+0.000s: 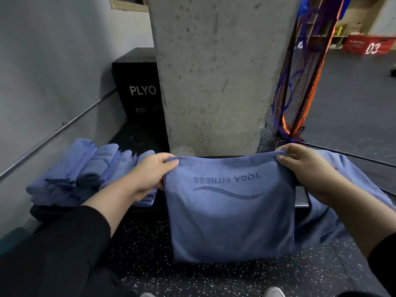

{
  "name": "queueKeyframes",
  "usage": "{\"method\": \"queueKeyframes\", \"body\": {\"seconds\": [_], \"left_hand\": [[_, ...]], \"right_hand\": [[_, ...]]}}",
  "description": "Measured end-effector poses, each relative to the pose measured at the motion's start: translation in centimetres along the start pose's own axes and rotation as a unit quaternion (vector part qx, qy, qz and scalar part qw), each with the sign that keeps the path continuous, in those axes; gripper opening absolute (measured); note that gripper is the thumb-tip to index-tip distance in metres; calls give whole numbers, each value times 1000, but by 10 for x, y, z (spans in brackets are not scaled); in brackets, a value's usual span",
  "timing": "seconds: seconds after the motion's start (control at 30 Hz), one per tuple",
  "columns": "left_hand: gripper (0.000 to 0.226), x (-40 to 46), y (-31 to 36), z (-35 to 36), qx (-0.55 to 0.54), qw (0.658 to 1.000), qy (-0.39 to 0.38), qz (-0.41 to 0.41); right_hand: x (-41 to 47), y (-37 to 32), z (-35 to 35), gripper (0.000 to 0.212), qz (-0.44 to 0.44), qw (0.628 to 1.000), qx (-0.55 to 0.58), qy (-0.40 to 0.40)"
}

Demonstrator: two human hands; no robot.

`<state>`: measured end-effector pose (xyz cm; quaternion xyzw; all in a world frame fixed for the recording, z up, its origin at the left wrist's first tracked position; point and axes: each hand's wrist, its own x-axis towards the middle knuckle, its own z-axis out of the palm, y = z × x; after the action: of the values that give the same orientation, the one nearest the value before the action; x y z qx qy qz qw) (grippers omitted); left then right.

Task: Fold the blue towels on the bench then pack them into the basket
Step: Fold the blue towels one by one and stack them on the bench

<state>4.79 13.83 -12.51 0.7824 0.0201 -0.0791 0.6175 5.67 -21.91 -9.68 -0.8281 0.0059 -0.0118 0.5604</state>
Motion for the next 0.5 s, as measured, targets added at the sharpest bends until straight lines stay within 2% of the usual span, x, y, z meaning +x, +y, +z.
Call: {"method": "queueKeyframes", "body": {"seconds": [0.07,0.13,0.23,0.27,0.33,0.4,0.5], "left_hand": [[17,37,3,-1,1,999,46,18],[14,80,10,-4,56,991,115,50],[45,129,16,-1,307,934,164,77],[47,133,14,7,341,922,160,88],[41,130,-11,34,372,914,111,120],[39,115,-54,66,428,895,9,130],[53,102,-111,89,562,812,-134,89]], "right_hand": [[40,6,7,9,6,999,-27,32],[86,8,13,12,8,996,-75,52],[138,14,29,53,27,977,-205,56],[142,16,39,58,22,970,-236,56],[130,28,65,54,-6,962,-271,38],[102,53,94,49,-12,952,-303,-30],[67,98,125,59,28,912,-372,-173]]}}
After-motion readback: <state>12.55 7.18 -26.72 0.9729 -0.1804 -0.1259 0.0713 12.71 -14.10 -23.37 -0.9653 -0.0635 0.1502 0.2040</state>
